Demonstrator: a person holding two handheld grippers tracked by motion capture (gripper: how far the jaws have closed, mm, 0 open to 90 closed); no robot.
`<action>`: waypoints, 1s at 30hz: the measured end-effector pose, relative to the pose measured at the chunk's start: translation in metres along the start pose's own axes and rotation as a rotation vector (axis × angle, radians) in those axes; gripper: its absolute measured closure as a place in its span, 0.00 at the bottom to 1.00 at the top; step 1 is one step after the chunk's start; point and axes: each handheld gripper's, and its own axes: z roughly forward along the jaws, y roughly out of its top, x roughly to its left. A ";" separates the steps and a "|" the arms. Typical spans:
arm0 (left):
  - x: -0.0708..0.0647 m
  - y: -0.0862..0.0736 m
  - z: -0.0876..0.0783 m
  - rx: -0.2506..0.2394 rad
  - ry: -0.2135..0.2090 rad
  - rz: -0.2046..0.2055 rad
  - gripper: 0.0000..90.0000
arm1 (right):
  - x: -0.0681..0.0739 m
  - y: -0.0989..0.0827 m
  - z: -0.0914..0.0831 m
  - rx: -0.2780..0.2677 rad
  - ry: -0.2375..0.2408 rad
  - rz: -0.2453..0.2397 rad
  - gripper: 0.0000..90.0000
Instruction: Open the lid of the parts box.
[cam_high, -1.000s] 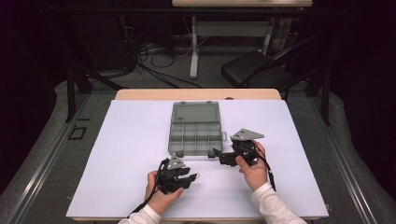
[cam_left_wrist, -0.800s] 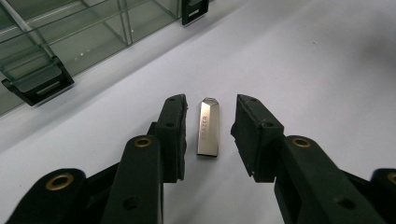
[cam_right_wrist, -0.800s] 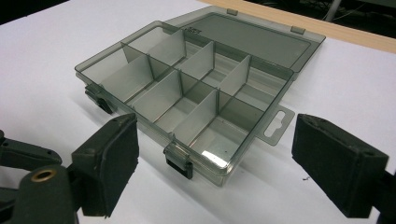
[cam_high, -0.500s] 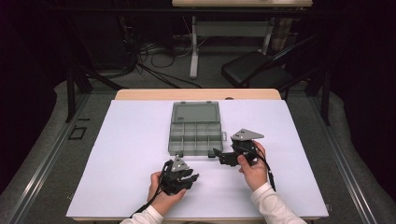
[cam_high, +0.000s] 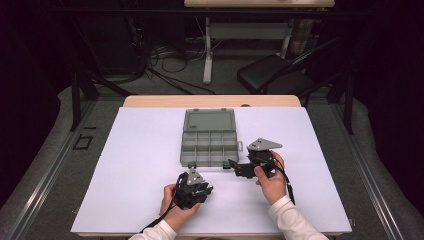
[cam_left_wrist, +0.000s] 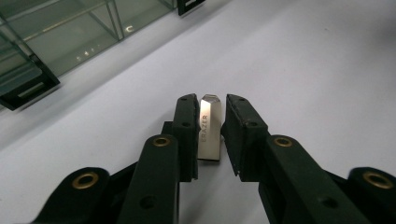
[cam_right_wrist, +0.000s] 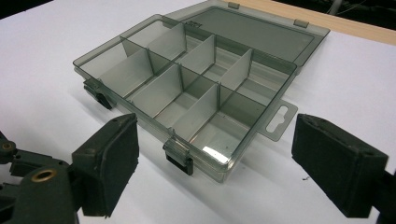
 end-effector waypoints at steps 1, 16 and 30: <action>-0.001 0.000 0.000 -0.004 0.007 0.006 0.84 | 0.000 0.000 0.000 0.001 0.000 -0.003 0.16; -0.001 -0.001 0.000 -0.002 0.012 0.019 0.88 | 0.000 -0.001 0.002 0.004 -0.005 -0.003 0.16; 0.005 0.003 -0.007 -0.032 -0.006 0.012 0.88 | -0.002 -0.001 0.001 0.007 -0.010 0.000 0.16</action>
